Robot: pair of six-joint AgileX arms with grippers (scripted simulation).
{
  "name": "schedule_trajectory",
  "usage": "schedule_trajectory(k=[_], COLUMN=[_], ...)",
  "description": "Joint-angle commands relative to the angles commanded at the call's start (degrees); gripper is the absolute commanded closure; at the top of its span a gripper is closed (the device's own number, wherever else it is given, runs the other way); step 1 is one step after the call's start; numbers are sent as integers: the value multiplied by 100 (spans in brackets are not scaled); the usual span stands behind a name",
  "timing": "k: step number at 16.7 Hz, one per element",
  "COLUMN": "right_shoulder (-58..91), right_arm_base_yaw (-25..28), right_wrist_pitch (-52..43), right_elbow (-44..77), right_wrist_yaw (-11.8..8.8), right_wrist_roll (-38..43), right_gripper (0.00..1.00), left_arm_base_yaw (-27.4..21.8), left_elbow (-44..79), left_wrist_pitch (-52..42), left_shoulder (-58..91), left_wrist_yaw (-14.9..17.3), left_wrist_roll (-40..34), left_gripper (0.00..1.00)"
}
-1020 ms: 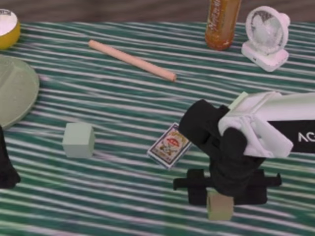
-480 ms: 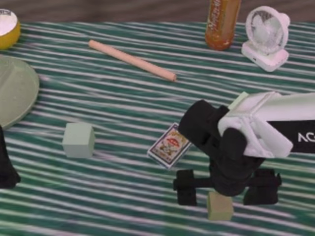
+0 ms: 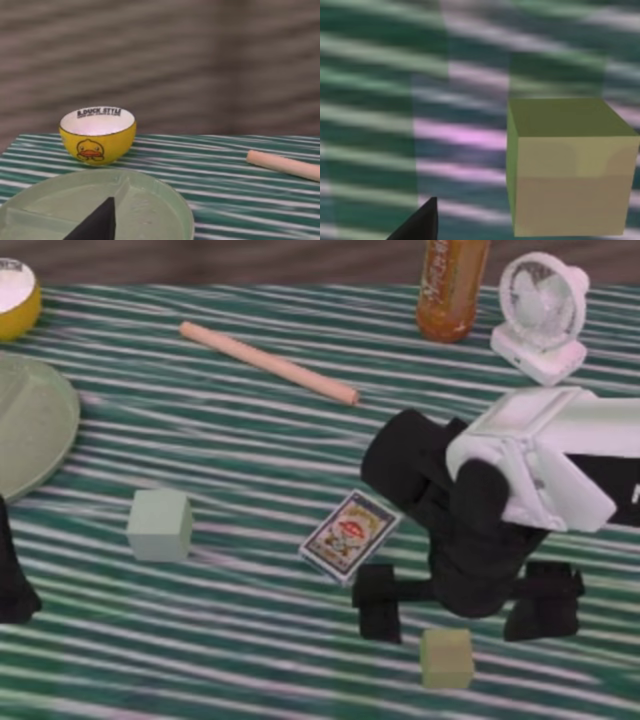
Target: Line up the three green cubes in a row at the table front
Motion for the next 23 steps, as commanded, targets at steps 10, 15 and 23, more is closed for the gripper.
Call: schedule_trajectory(k=[10,15,23], right_shoulder=[-345,-1430,-5352], right_arm_base_yaw=[-2,-211,-1502], right_wrist_pitch=[-595,72,2217], right_elbow=[352,-1,-2068], right_wrist_yaw=[1,32,5], right_wrist_roll=[-51,-616,-2311], right_gripper=[0,0,0], left_arm_base_yaw=[-14,-243,-878], left_elbow=[56,1158,4358], left_wrist_pitch=[-40,-810,-3195], left_shoulder=[57,1259,5845], left_wrist_yaw=[3,12,4], left_wrist_roll=[-10,-197,-747], left_gripper=[0,0,0])
